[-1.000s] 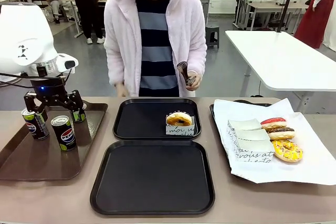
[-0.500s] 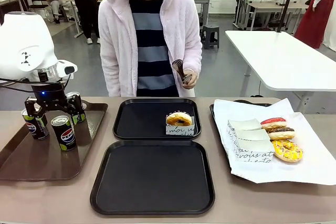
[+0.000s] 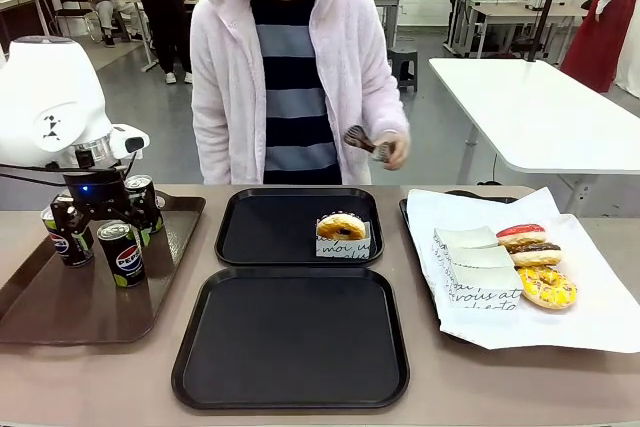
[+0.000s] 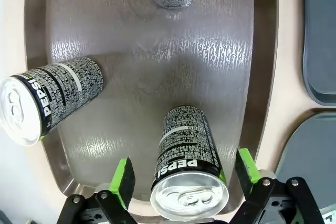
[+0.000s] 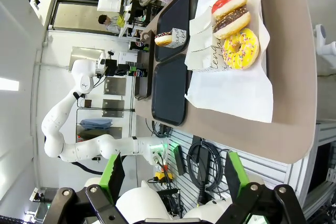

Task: Set up donuts and drinks on trays.
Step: Pick up one Pepsi coke and place it on the Flat Tray.

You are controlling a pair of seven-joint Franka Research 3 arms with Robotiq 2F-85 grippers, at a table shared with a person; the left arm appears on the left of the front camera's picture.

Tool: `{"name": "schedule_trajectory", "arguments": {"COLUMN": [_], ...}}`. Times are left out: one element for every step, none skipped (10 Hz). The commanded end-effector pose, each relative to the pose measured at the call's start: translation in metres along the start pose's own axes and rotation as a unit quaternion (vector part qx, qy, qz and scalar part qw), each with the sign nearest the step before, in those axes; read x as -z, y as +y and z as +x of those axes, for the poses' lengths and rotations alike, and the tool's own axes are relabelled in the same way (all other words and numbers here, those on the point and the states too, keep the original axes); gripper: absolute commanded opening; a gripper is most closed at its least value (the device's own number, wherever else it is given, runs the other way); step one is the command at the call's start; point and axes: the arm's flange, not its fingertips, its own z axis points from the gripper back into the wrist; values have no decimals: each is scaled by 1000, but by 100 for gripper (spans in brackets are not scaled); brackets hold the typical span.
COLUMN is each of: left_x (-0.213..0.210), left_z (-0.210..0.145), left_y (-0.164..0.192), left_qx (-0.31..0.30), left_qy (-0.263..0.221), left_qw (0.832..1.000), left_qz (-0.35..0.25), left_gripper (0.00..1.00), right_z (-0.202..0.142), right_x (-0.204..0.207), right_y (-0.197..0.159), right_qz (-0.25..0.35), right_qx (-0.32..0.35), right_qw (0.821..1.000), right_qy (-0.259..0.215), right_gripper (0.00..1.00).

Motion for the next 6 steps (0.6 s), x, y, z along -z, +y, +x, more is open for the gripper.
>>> {"name": "schedule_trajectory", "arguments": {"left_x": [5, 7, 9, 10, 10, 10], "left_z": [-5, -5, -5, -5, -5, -6], "left_y": [-1, -1, -1, -1, -1, -1], "left_qx": [-4, -6, -8, -9, -10, -5], "left_qy": [-12, -12, -15, -16, -23, -29], "left_qw": [1000, 1000, 1000, 1000, 1000, 1000], "left_qz": [2, 0, 0, 2, -1, -10], "left_gripper": [100, 100, 100, 100, 100, 81], "right_z": [-1, -1, -1, -1, -1, -1], "right_x": [-1, -1, -1, -1, -1, -1], "right_y": [0, 0, 0, 0, 0, 0], "right_qz": [6, 6, 6, 6, 6, 6], "right_qx": [-1, -1, -1, -1, -1, -1], "right_qw": [1000, 1000, 1000, 1000, 1000, 1000], "right_qy": [-2, -2, -2, -2, -2, -2], "right_gripper": [100, 100, 100, 100, 100, 100]}}
